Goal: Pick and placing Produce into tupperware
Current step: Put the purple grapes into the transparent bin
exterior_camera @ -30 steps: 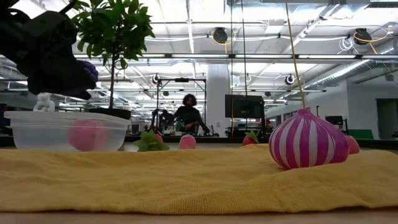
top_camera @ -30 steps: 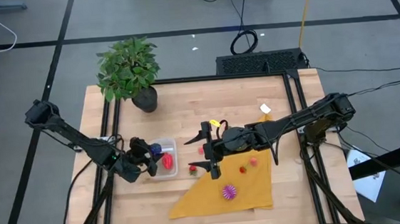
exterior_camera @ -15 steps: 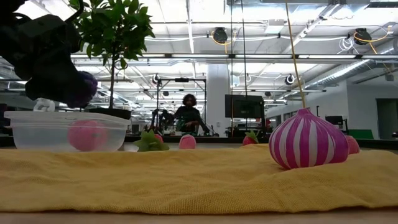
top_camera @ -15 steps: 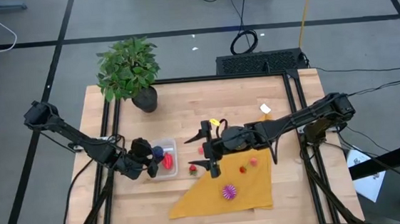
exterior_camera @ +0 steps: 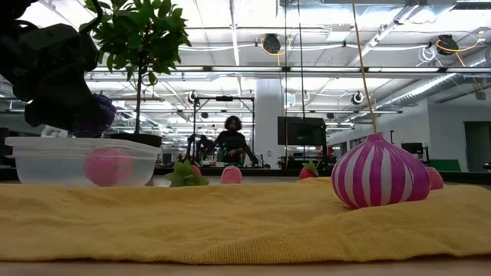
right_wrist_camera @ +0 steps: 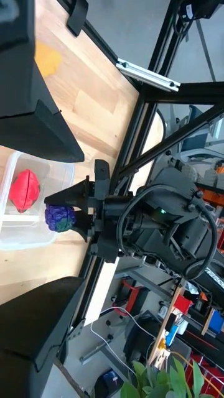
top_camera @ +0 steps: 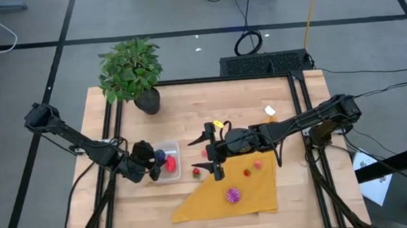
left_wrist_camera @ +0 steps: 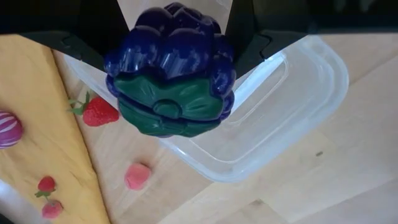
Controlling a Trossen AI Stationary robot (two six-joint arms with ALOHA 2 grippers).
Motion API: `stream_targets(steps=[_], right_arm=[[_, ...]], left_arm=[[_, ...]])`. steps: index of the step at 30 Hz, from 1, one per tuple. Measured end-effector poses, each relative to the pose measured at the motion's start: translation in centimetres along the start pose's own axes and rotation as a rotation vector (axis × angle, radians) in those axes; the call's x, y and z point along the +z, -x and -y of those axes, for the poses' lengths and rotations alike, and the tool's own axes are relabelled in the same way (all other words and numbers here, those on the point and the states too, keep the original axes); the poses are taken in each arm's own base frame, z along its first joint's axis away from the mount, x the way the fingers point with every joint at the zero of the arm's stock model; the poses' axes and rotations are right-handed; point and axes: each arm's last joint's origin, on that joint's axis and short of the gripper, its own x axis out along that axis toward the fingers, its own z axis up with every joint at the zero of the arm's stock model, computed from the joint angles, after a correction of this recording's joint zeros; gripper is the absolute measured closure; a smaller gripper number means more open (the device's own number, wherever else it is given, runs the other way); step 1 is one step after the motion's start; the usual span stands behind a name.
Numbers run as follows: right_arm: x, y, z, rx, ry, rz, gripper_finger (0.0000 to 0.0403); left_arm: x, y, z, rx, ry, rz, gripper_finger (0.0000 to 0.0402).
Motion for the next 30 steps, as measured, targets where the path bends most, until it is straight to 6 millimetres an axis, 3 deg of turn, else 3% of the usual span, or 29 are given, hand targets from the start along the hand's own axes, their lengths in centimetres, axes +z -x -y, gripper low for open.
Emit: stream_targets(steps=[30], right_arm=[[0.0, 0.0, 0.0, 0.0, 0.0, 0.0, 0.0094]], left_arm=[[0.09, 0.01, 0.36, -0.041, -0.026, -0.007, 0.0176]])
